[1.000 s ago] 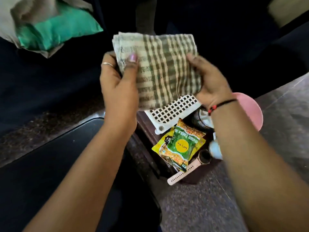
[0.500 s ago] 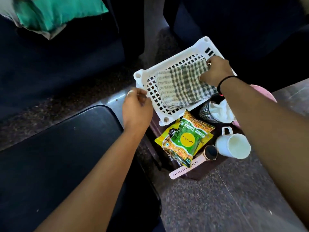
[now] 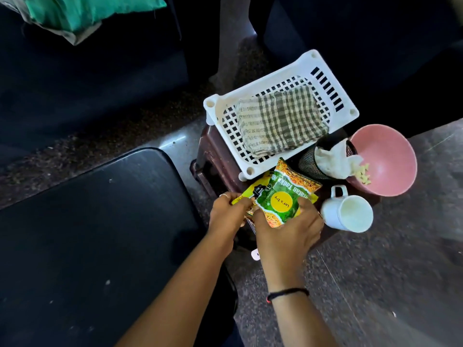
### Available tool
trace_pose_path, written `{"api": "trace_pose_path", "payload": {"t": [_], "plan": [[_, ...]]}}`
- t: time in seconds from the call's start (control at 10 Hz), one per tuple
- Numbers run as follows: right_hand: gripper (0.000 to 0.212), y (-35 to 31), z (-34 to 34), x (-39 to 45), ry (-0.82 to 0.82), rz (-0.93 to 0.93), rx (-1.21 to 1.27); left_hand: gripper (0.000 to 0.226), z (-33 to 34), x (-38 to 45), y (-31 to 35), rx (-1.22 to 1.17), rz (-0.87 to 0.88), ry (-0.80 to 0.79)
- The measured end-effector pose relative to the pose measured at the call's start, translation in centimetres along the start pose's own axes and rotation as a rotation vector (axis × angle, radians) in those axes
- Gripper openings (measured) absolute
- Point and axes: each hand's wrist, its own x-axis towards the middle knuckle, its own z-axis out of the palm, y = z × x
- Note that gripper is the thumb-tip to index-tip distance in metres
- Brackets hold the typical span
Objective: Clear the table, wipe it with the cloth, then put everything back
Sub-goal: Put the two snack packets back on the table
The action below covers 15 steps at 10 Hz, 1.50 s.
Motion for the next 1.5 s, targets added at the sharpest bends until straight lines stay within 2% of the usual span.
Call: {"api": "trace_pose_path", "payload": {"t": [0.1, 0.2, 0.3, 0.6, 0.8, 0.9, 1.0, 1.1, 1.3, 1.5], "plan": [[0.105, 0.6, 0.7, 0.1, -0.051, 0.146, 0.091, 0.015, -0.1, 0.4, -0.2, 0.017, 0.022, -0.04], [0.114, 0.5, 1.4, 1.0, -0.085, 0.227, 0.196, 0.018, 0.0, 0.2, 0.0, 0.018, 0.023, -0.106], [0.106, 0.3, 1.6, 1.4, -0.068, 0.288, 0.24, 0.026, -0.2, 0.0, -0.1, 0.013, 0.015, -0.197], [0.097, 1.6, 0.4, -3.2, -0.006, 0.211, 0.372, 0.011, -2.9, -3.2, -0.8, -0.023, -0.038, -0.364], [0.082, 2.2, 0.6, -9.9, -0.097, -0.032, 0.206, 0.017, -9.1, -6.8, -3.3, -0.201, -0.172, -0.417], [0.087, 1.8, 2.8, -13.4, -0.274, -0.096, 0.132, 0.034, -13.5, -7.8, -4.9, -0.318, -0.176, -0.333], [0.088, 0.2, 5.2, -16.6, -0.438, -0.172, 0.098, 0.025, -18.0, -9.0, -6.2, -0.473, -0.142, -0.181], [0.08, -2.2, 7.0, -19.4, -0.547, -0.262, 0.11, 0.023, -23.0, -9.4, -7.4, -0.479, -0.114, -0.055], [0.079, -5.2, 12.2, -22.7, -0.63, -0.351, 0.054, 0.011, -33.3, -7.8, -10.4, -0.46, 0.01, 0.309], [0.08, -5.6, 17.3, -27.6, -0.759, -0.399, -0.057, 0.014, -43.6, -8.2, -14.1, -0.447, 0.021, 0.351]]}}
